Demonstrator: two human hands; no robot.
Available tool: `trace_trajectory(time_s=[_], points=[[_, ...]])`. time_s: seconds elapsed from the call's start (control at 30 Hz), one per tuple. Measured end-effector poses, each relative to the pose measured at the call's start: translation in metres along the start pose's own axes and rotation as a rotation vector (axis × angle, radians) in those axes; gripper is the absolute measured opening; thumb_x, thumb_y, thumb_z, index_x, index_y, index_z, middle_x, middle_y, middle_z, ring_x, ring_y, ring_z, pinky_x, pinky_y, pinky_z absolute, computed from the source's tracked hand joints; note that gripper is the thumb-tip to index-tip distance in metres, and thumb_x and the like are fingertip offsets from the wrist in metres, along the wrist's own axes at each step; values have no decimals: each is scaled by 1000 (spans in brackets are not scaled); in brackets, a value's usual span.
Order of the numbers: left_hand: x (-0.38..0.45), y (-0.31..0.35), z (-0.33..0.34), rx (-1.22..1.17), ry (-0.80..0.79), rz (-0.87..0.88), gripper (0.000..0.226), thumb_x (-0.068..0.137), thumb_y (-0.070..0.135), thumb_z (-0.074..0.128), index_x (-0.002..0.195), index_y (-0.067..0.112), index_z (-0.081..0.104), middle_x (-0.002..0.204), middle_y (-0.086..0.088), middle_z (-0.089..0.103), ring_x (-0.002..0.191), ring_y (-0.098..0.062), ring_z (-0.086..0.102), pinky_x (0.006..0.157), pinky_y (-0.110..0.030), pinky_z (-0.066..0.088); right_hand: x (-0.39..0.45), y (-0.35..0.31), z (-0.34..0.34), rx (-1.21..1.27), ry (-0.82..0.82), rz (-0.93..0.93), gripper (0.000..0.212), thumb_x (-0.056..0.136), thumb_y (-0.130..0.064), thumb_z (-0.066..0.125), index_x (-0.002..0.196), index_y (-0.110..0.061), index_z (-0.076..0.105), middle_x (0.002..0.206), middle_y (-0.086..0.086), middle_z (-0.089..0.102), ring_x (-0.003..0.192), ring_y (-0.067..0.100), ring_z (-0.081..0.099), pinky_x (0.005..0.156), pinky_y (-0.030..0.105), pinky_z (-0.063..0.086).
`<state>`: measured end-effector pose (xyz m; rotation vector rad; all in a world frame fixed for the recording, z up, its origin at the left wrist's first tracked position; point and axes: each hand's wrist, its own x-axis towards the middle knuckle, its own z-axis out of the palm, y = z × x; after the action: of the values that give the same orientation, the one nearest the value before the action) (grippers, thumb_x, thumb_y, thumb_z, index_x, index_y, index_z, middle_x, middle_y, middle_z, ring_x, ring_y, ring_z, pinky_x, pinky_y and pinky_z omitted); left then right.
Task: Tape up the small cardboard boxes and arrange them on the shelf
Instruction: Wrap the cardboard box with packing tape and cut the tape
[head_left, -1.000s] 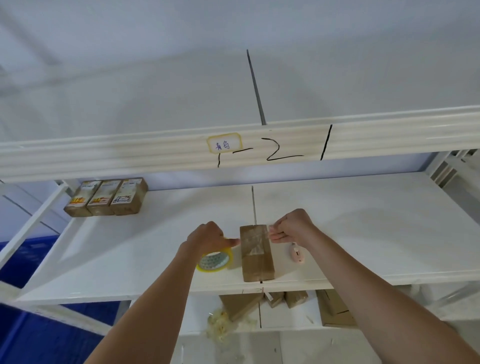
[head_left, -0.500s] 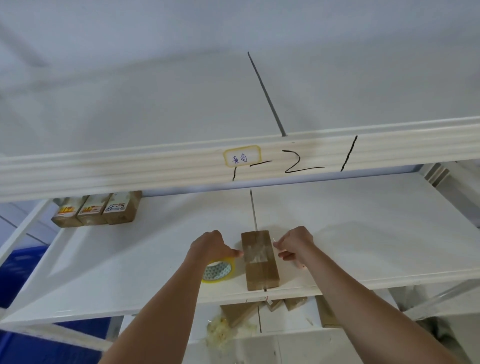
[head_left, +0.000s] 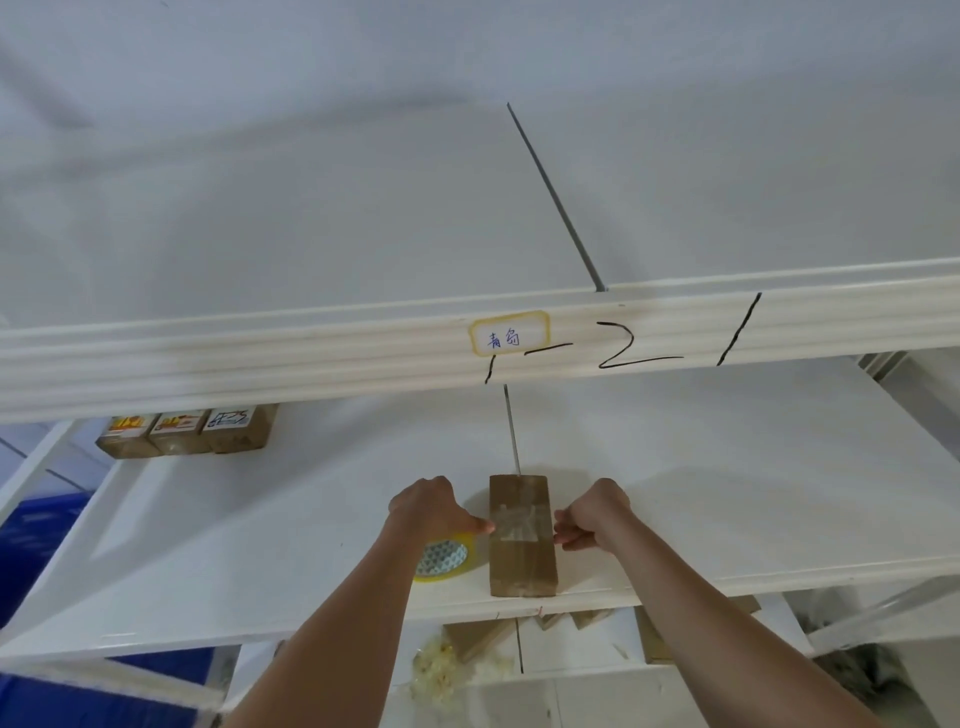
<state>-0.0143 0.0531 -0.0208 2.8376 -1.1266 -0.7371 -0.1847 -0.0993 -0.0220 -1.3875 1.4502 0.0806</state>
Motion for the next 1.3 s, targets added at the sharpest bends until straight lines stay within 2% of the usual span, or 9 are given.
trace_trajectory(time_s=[0.4, 0.57, 0.7, 0.8, 0.97, 1.07, 1.13, 1.23, 1.3], points=[[7, 0, 3, 20, 11, 4, 77, 60, 88, 67, 96, 19, 63, 85, 4, 64, 78, -18, 64, 71, -28, 51, 4, 2, -2, 48, -96, 53, 9, 96, 7, 60, 98, 15, 63, 84, 24, 72, 64, 31, 72, 61, 42, 63], [8, 1, 5, 22, 14, -12, 78, 58, 89, 67, 94, 21, 59, 85, 5, 63, 79, -18, 62, 70, -29, 48, 2, 2, 0, 44, -11, 34, 8, 95, 3, 64, 96, 10, 64, 86, 22, 75, 75, 32, 76, 70, 45, 64], [9, 2, 4, 18, 14, -16, 79, 58, 88, 67, 96, 20, 61, 86, 5, 63, 80, -19, 63, 73, -31, 50, -2, 6, 8, -109, 155, -9, 22, 85, -11, 81, 85, 0, 63, 74, 13, 71, 64, 22, 73, 58, 31, 63], [9, 4, 5, 30, 20, -19, 81, 58, 89, 67, 99, 19, 64, 87, 4, 65, 81, -19, 64, 77, -31, 53, -6, 11, 14, -188, 222, -91, 32, 82, -8, 83, 102, -4, 58, 88, 11, 68, 74, 23, 72, 59, 30, 61], [11, 5, 8, 31, 22, -29, 78, 59, 89, 66, 95, 20, 61, 87, 4, 65, 81, -18, 64, 77, -31, 51, -16, 4, 23, -331, 276, -177, 5, 92, -13, 67, 92, -9, 63, 81, 5, 68, 78, 23, 70, 77, 38, 61], [12, 7, 8, 24, 15, -28, 81, 59, 87, 69, 101, 19, 60, 90, 3, 63, 86, -21, 64, 82, -34, 52, -28, -5, 30, -465, 203, -194, 5, 96, -18, 58, 97, -14, 57, 79, -1, 61, 68, 13, 59, 53, 23, 41], [12, 7, 8, 21, 8, -33, 85, 60, 86, 69, 109, 17, 61, 97, 1, 65, 95, -22, 66, 86, -36, 53, -33, -15, 39, -526, 130, -164, 16, 96, -25, 62, 108, -15, 58, 88, -2, 62, 69, 11, 55, 55, 21, 40], [11, 9, 7, 2, -2, -32, 88, 59, 85, 71, 114, 18, 59, 107, 0, 68, 101, -23, 65, 86, -36, 52, -34, -28, 54, -532, 31, -89, 60, 85, -46, 75, 132, -14, 54, 113, 4, 64, 99, 22, 61, 84, 30, 53], [10, 8, 6, -30, -23, -22, 88, 57, 84, 72, 113, 18, 59, 105, 0, 68, 98, -22, 64, 85, -36, 51, -35, -32, 63, -524, 56, -27, 69, 83, -49, 77, 136, -15, 51, 110, 5, 63, 105, 25, 62, 88, 33, 55]])
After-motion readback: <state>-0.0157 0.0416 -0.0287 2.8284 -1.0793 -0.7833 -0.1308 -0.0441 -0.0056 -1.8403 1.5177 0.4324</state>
